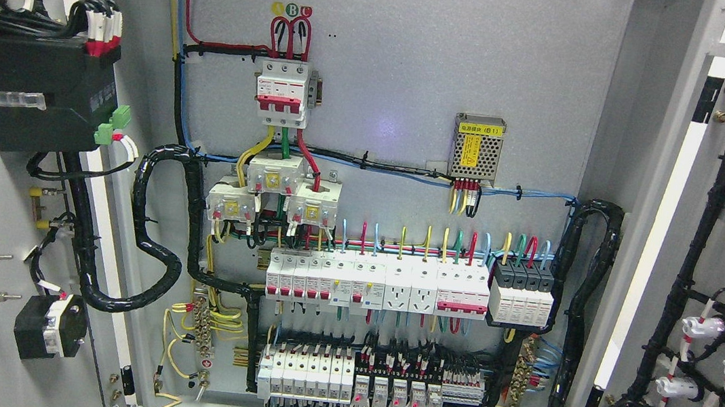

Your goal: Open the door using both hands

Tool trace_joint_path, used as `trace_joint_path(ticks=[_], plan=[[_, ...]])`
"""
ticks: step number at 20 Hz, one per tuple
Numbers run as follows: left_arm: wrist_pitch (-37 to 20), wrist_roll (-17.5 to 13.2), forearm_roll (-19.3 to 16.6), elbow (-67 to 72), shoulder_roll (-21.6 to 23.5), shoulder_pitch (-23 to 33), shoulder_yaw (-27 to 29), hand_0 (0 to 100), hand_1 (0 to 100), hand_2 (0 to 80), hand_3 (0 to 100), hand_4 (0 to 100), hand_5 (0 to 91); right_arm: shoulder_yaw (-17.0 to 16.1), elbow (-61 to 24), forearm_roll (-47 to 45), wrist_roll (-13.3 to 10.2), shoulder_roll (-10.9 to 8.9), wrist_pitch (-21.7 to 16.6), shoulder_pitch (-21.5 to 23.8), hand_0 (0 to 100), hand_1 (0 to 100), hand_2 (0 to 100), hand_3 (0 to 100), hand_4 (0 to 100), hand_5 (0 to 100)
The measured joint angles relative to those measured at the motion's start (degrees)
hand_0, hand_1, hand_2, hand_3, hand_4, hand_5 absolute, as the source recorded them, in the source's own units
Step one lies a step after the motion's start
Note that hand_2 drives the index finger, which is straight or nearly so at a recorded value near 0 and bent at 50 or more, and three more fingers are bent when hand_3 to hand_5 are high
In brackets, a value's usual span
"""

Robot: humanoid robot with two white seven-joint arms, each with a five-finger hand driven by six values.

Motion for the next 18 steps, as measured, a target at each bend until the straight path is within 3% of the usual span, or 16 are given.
trace_joint_path(ticks=[18], plan=[[-2.7, 0.0, 1.3, -2.8, 2.0, -0.1, 3.7, 0, 0, 0.0, 0, 0, 0.0, -12.0, -1.0, -1.8, 0.3, 5.75, -2.1, 2.7, 19, 0, 0, 0, 0, 0]])
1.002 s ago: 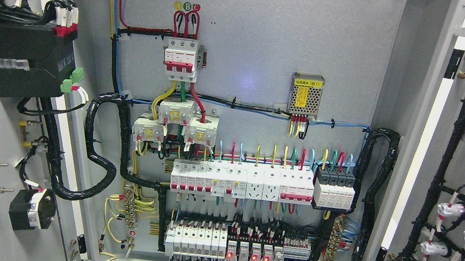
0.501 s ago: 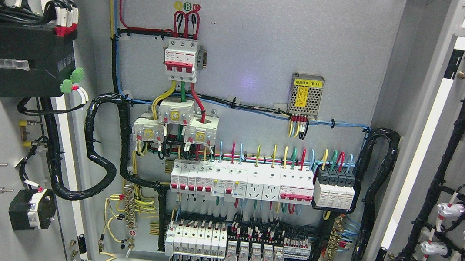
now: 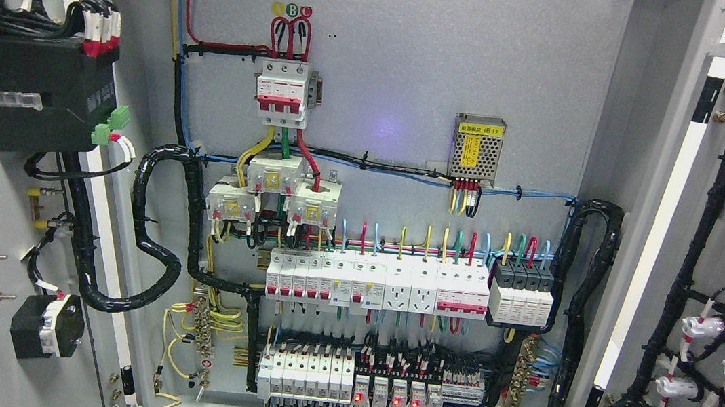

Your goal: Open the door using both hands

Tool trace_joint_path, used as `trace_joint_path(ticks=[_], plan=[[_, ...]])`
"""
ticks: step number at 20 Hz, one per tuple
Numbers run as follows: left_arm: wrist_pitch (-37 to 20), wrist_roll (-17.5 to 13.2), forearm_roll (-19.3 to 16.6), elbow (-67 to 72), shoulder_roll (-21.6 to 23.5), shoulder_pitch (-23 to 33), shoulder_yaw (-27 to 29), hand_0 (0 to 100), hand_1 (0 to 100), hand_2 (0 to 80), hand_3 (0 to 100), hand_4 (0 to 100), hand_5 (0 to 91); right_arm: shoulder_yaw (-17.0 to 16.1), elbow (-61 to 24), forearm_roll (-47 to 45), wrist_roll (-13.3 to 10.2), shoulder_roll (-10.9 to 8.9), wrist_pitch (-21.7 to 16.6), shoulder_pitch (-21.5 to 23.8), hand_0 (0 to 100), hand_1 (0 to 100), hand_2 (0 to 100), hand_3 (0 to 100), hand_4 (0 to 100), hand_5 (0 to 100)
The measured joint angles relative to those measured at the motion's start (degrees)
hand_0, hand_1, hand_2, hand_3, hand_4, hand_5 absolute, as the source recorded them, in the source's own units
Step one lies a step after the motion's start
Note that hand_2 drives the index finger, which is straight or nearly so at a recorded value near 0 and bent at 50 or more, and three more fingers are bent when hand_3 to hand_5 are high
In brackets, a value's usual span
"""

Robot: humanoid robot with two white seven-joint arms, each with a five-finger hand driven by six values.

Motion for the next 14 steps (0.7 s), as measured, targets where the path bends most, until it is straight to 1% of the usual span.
trace_joint_path(ticks=[4, 6, 9, 14], plan=[[-0.1, 0.0, 0.0, -0.4, 0.3, -0.1, 0.5, 0, 0, 0.0, 0, 0, 0.0, -2.1, -0.1, -0.2, 0.0, 1.10, -0.8, 1.2, 19, 0, 0, 0, 0, 0], [-0.5, 0.0, 0.0, -0.6, 0.5, -0.1, 0.8, 0, 0, 0.0, 0, 0, 0.0, -3.1, -0.2, -0.3, 0.1, 1.52, -1.9, 2.1, 19, 0, 0, 0, 0, 0], [-0.8, 0.0, 0.0, -0.9, 0.7, -0.1, 1.2, 0, 0, 0.0, 0, 0, 0.0, -4.3, -0.2, -0.4, 0.2, 1.95, -5.3, 3.4, 19, 0, 0, 0, 0, 0], [-0.9, 0.1, 0.5, -1.1, 1.1, -0.1, 2.1, 0, 0, 0.0, 0, 0, 0.0, -5.4, -0.5, -0.4, 0.3, 2.27, -13.5, 5.5, 19, 0, 0, 0, 0, 0]])
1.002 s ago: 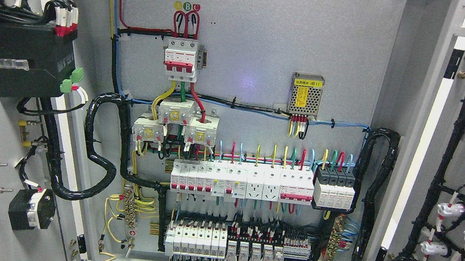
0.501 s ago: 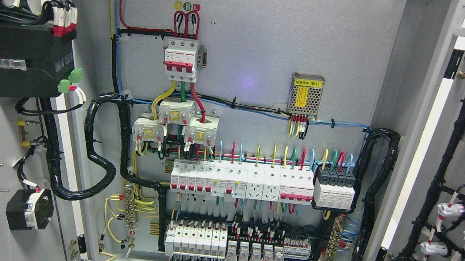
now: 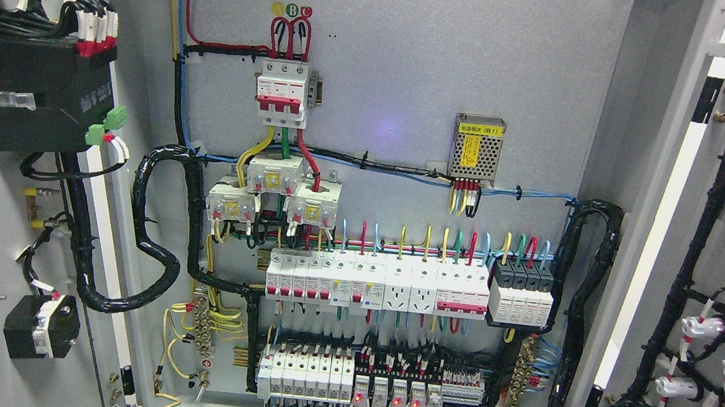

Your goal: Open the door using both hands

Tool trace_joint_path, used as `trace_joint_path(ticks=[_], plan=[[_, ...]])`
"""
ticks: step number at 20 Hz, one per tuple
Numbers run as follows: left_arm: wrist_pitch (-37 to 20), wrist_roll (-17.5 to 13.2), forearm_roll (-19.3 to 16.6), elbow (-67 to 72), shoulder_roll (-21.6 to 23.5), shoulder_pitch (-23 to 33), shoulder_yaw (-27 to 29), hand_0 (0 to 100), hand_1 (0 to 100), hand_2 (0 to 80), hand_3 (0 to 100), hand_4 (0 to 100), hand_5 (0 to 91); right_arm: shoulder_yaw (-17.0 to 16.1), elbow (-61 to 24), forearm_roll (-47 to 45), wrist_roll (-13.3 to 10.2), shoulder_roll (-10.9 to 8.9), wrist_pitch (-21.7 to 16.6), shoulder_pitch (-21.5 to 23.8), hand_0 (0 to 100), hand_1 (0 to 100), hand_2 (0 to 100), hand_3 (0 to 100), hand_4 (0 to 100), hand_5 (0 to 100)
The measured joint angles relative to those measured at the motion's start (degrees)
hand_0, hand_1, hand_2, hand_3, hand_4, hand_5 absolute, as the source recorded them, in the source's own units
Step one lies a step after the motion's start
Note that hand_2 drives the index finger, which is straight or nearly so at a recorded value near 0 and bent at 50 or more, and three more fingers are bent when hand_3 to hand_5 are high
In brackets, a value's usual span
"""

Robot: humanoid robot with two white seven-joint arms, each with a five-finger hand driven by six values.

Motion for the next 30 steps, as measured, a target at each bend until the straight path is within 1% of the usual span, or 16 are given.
trace_joint_path(ticks=[6, 14, 16, 21, 24, 30], plan=[[0.0, 0.1, 2.3, -0.1, 1.1, 0.0, 1.8, 0, 0, 0.0, 0, 0, 0.0, -0.8, -0.4, 0.0, -0.2, -0.24, -5.5, 1.2, 19, 0, 0, 0, 0, 0], [0.0, 0.1, 6.5, -0.2, 3.4, 0.5, 4.8, 0, 0, 0.0, 0, 0, 0.0, -1.3, -0.8, 0.0, -0.2, -2.10, -11.1, 1.8, 19, 0, 0, 0, 0, 0], [0.0, 0.1, 7.5, -0.2, 4.0, 0.6, 5.8, 0, 0, 0.0, 0, 0, 0.0, -1.4, -0.8, 0.0, -0.2, -2.63, -11.9, 1.8, 19, 0, 0, 0, 0, 0], [0.0, 0.1, 9.2, -0.1, 5.3, 1.3, 7.8, 0, 0, 0.0, 0, 0, 0.0, -1.9, -0.8, -0.1, -0.3, -3.56, -12.5, 1.9, 19, 0, 0, 0, 0, 0], [0.0, 0.1, 9.8, -0.1, 5.8, 1.7, 8.6, 0, 0, 0.0, 0, 0, 0.0, -2.1, -0.7, -0.6, -0.4, -3.78, -12.5, 1.9, 19, 0, 0, 0, 0, 0], [0.0, 0.2, 11.1, 0.0, 6.5, 2.8, 11.0, 0, 0, 0.0, 0, 0, 0.0, -2.8, -0.5, -4.6, -0.4, -4.01, -12.6, 2.2, 19, 0, 0, 0, 0, 0]])
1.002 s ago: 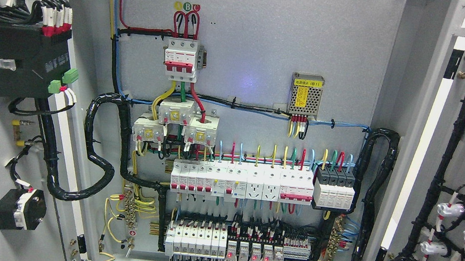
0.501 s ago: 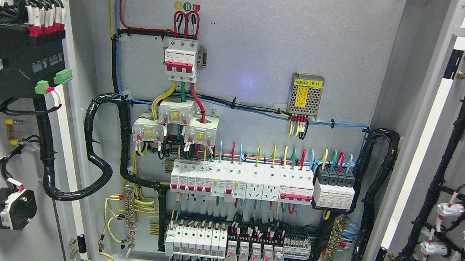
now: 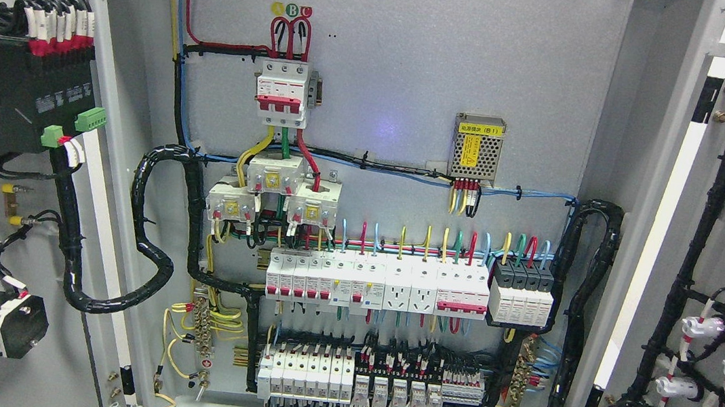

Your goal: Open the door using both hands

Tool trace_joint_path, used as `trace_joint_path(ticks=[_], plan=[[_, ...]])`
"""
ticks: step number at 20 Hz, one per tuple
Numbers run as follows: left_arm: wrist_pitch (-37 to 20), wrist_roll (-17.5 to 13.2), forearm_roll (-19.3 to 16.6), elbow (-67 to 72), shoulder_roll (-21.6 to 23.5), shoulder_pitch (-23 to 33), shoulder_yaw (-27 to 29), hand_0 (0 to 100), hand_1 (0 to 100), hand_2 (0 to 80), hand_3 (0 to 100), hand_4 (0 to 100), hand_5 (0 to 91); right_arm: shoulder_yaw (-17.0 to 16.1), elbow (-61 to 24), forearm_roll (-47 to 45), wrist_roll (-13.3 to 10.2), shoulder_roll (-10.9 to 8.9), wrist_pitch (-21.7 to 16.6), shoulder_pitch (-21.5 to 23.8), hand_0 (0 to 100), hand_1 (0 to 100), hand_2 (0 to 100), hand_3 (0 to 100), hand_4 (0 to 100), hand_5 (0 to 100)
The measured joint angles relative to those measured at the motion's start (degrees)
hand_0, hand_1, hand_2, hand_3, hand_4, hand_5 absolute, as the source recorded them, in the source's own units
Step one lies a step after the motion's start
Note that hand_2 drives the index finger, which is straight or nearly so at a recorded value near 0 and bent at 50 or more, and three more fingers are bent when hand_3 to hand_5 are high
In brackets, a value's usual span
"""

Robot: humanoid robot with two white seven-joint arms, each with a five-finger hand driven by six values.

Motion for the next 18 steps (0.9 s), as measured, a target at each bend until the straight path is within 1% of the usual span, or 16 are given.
trace_joint_path(ticks=[10, 18], plan=[[0.0, -0.3, 2.6, 0.3, 0.9, 2.0, 4.0, 0, 0, 0.0, 0, 0, 0.0, -1.8, 0.7, -2.4, -0.1, -0.10, 0.1, 1.2, 19, 0, 0, 0, 0, 0], [-0.1, -0.3, 5.5, 0.7, 1.8, 3.5, 7.5, 0, 0, 0.0, 0, 0, 0.0, -3.4, 1.7, -2.9, -0.1, 0.01, 0.1, 1.5, 19, 0, 0, 0, 0, 0]])
